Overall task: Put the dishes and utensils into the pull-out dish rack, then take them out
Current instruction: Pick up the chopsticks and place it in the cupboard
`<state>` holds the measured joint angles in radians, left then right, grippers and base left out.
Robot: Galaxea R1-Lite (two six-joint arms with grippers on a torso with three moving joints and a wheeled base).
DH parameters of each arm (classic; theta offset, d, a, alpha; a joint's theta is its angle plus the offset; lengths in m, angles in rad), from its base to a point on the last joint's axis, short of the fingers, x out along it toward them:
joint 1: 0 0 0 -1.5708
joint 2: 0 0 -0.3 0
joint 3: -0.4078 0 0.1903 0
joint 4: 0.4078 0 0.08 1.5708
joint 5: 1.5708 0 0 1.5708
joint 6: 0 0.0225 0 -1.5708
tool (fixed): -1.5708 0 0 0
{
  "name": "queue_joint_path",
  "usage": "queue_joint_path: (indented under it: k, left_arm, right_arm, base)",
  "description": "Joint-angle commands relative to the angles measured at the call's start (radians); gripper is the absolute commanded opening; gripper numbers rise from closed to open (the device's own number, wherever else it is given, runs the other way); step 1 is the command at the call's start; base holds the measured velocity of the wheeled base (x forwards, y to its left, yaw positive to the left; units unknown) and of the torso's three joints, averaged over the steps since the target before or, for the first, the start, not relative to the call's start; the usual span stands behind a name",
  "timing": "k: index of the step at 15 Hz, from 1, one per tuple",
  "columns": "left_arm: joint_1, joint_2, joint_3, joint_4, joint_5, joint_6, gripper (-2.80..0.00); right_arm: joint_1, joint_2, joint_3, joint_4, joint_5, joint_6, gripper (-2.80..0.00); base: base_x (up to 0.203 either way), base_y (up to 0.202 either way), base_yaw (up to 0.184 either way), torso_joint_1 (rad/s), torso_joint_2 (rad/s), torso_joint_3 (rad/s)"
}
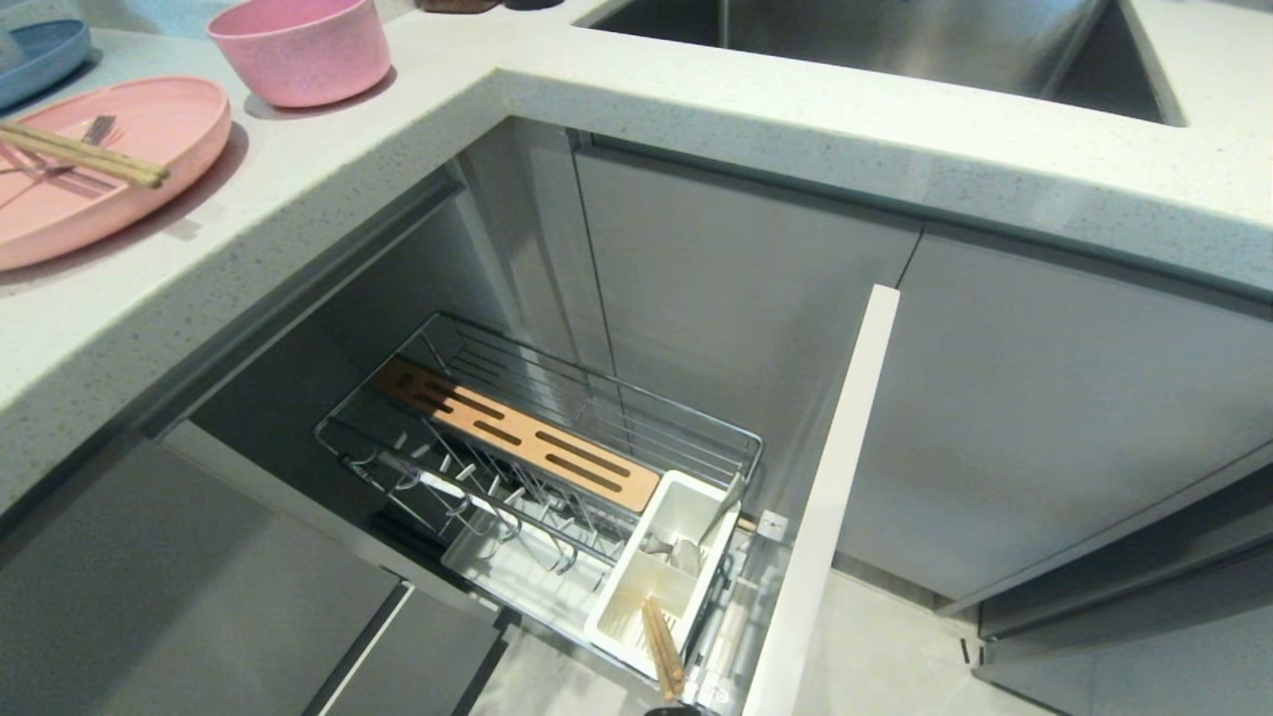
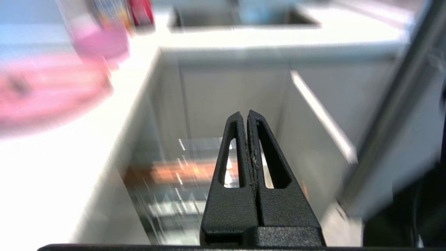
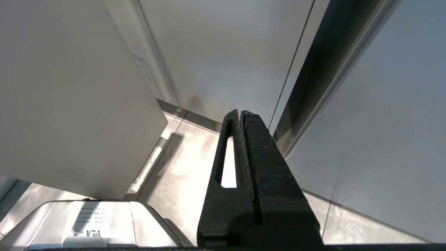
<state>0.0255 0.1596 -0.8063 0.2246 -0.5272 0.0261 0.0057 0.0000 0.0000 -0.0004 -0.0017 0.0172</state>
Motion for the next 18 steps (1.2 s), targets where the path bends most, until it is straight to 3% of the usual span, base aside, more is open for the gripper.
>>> queue_joint_path:
  k: [1,6,9,11,14,16,18]
  left_arm:
    - [0.023,0.173,-0.183,0.001,0.001,-0.01,-2.8]
    - [0.072,0.596,-0.602,-0.003,0.119,-0.053,-2.8]
    - [0.056,0.854,-0.848,0.032,0.265,-0.117,-2.8]
    - [-0.01,0.994,-0.987,0.093,0.387,-0.172,-2.8]
    - [-0.148,1.165,-1.11,0.167,0.67,-0.299,-2.8]
    - [-0.23,1.213,-1.125,0.182,0.781,-0.432,-2.8]
    - [-0.264,1.228,-1.126,0.202,0.866,-0.529,-2.8]
  right_arm:
    - [0.0,0.0,0.002,-0.001,0.0,0.001,-2.8]
    - [0.0,0.0,0.002,0.0,0.0,0.001,-2.8]
    - [0.0,0.0,0.002,-0.001,0.0,0.0,-2.8]
    - [0.0,0.0,0.002,-0.001,0.0,0.0,-2.8]
    - [0.0,0.0,0.002,0.0,0.0,0.0,-2.8]
    - [0.0,0.0,0.002,-0.001,0.0,0.0,-2.8]
    - [0.0,0.0,0.002,0.0,0.0,0.0,-2.8]
  base:
    - [0.0,0.0,0.0,0.0,0.0,0.0]
    - [0.0,0.0,0.0,0.0,0.0,0.0]
    - [0.0,0.0,0.0,0.0,0.0,0.0]
    - [0.0,0.0,0.0,0.0,0.0,0.0]
    - [0.0,0.0,0.0,0.0,0.0,0.0]
    - [0.0,0.0,0.0,0.0,0.0,0.0]
    - [0.0,0.0,0.0,0.0,0.0,0.0]
